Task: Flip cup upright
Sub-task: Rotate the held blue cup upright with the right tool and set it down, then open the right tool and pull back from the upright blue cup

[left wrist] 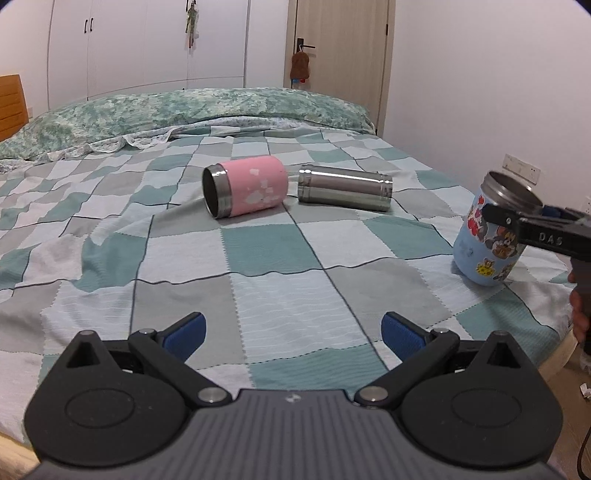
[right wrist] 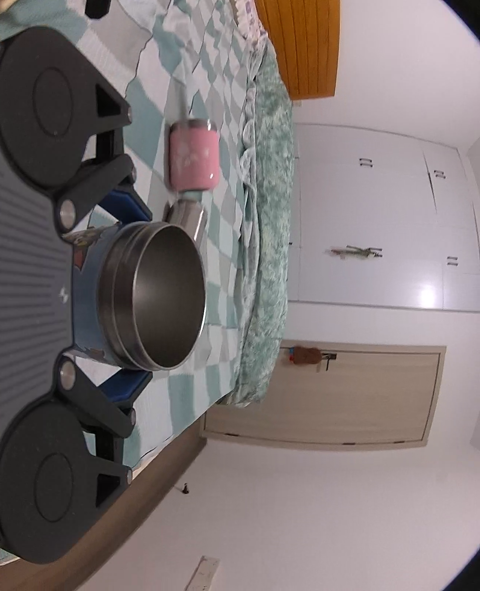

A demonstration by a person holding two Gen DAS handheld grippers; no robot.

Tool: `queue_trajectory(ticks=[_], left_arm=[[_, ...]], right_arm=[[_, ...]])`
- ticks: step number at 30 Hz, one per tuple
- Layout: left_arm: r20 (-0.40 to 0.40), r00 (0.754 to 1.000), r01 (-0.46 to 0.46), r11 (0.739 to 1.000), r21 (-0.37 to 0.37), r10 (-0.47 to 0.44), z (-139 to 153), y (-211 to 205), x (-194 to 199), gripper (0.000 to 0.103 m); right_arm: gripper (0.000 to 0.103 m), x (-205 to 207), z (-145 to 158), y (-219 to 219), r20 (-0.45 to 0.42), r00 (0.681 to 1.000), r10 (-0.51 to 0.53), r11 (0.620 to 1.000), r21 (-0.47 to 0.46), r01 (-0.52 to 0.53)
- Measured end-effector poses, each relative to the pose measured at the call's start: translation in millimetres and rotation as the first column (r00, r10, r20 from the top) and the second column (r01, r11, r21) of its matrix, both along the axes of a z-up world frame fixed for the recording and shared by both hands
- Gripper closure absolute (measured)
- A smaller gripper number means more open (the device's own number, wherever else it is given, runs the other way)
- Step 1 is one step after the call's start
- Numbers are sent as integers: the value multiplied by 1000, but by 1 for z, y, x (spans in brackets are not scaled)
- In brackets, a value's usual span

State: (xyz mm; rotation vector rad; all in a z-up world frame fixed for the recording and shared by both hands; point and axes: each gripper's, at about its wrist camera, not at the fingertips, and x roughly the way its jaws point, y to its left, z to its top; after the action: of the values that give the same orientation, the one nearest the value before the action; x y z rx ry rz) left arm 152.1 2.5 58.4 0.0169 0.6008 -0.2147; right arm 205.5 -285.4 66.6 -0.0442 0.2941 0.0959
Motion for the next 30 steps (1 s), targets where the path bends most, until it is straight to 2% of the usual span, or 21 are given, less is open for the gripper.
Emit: queue_trajectory(ticks=[3, 4, 9, 11, 12, 15, 17, 21, 24, 27, 30], left_arm=[[2, 1000, 1, 1000, -5, -1, -1, -6, -1, 0], [2, 1000, -2, 1000, -3, 2, -1, -7, -2, 0], [32, 999, -14, 1000, -14, 15, 1, -9, -9, 0], [64, 998, -21, 1000, -24, 22, 3, -8, -16, 0], [84, 996, -25, 999, -30, 27, 5, -8, -21, 0], [159, 986, -38, 999, -38, 44, 6, -7, -37, 0], [223, 973, -48, 998, -43, 57, 4, -9, -53, 0], [358, 929, -76, 996, -51, 90, -8, -10, -93, 0], [427, 897, -95, 994, -56, 110, -21, -10, -116, 0], [483, 865, -120, 991, -54, 131, -35, -10, -130, 0], [497, 853, -151, 987, -59, 160, -47, -8, -136, 0]], right_arm=[[20, 3, -14, -4, -21, 1000, 2, 1000, 11, -2], [20, 1, -18, -5, -1, 1000, 6, 1000, 6, -6], [20, -5, -20, 1, 4, 1000, 9, 1000, 6, -9], [9, -15, -19, -2, 14, 1000, 12, 999, 47, -13], [0, -23, -18, -3, 34, 999, 8, 998, 60, -10], [0, -51, -16, 1, 105, 994, 3, 998, 68, -10], [0, -72, -14, 4, 142, 990, 9, 998, 67, -19], [0, -116, -17, 14, 181, 982, 47, 998, 43, -56], [0, -143, -26, 22, 214, 975, 58, 998, 8, -61], [0, -162, -41, 29, 254, 966, 49, 999, -6, -49], [0, -174, -57, 37, 282, 959, 35, 999, -19, -31]])
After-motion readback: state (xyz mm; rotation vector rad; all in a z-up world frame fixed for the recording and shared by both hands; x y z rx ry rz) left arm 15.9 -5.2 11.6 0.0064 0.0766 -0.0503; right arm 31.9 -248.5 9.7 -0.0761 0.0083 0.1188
